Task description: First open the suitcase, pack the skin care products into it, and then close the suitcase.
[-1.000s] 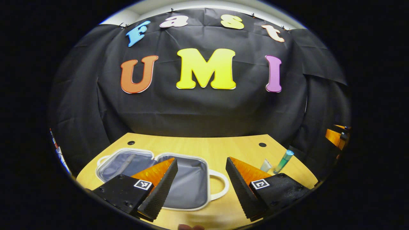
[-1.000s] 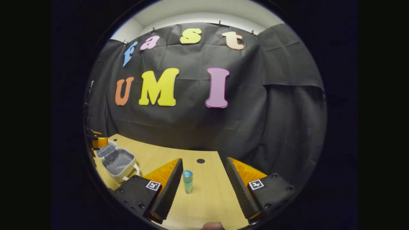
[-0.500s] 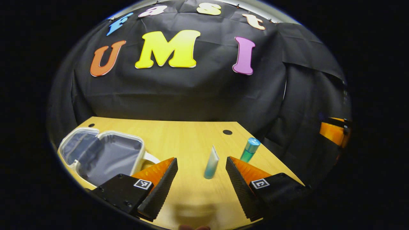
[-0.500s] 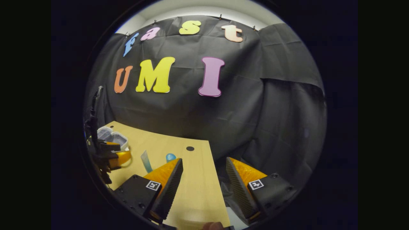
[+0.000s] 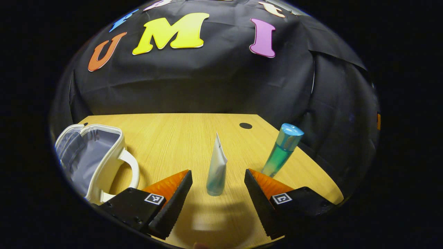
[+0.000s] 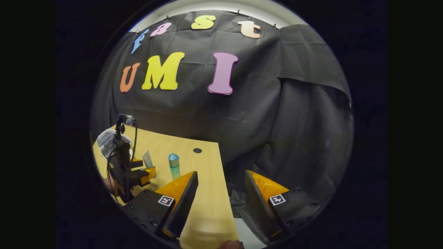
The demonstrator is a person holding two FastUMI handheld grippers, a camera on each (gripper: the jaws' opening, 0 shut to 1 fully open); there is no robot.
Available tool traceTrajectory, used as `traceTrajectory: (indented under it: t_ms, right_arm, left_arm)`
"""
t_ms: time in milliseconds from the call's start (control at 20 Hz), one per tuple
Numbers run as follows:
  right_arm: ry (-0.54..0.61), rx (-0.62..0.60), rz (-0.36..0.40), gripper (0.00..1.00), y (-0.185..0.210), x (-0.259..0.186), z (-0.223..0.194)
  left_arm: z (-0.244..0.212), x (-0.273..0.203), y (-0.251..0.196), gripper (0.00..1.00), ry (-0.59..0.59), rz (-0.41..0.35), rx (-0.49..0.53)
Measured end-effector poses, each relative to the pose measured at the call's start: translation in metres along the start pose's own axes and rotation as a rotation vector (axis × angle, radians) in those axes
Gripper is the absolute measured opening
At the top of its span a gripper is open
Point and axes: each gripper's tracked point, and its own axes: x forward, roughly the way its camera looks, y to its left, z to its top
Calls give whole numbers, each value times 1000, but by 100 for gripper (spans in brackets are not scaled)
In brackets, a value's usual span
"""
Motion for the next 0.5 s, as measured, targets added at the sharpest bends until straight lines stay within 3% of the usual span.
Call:
traceTrajectory:
  t_ms: [150,250,400,450,500]
  right_arm:
    - [11,-3,2,81,1,7,-1]
    - [14,-6,4,81,3,10,-1]
    - [15,-16,9,81,9,11,2]
    - [14,-19,10,81,12,10,3]
    - [12,-21,10,81,13,9,6]
  left_arm:
    - [-12,12,8,82,43,24,-2]
    - [-16,16,10,83,54,19,-8]
    - [-14,23,5,60,48,-7,-15]
    - [-14,24,6,41,48,-3,-12]
    - [-13,24,5,42,49,-15,-12]
